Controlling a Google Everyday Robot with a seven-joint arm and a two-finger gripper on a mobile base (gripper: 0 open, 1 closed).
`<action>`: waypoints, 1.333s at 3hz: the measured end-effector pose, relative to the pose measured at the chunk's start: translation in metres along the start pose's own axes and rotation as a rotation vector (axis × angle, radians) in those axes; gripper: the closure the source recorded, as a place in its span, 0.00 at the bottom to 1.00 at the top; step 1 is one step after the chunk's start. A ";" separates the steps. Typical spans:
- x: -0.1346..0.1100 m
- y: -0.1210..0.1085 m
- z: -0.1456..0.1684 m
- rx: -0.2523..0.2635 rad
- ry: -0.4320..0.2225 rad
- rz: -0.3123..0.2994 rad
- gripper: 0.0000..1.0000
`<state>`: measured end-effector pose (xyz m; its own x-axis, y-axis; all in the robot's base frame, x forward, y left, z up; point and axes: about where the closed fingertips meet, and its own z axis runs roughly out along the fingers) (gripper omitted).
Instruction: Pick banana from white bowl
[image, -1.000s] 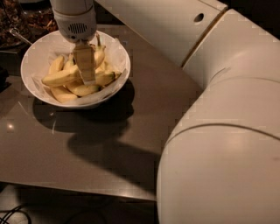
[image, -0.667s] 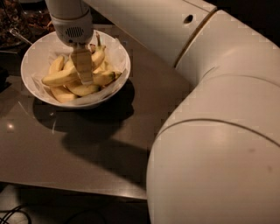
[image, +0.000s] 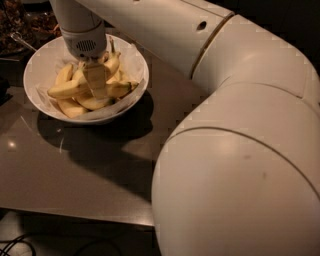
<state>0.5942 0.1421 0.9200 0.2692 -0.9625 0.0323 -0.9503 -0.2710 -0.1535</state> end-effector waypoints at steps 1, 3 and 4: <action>0.004 0.003 0.003 0.011 0.023 0.009 0.53; 0.004 0.003 0.003 0.011 0.023 0.009 0.97; 0.004 0.002 0.002 0.011 0.023 0.009 1.00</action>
Offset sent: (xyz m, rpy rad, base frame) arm -0.0007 -0.0036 -0.0027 -0.0145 -0.0151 -0.0109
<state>0.5933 0.1378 0.9174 0.2567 -0.9650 0.0533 -0.9508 -0.2621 -0.1650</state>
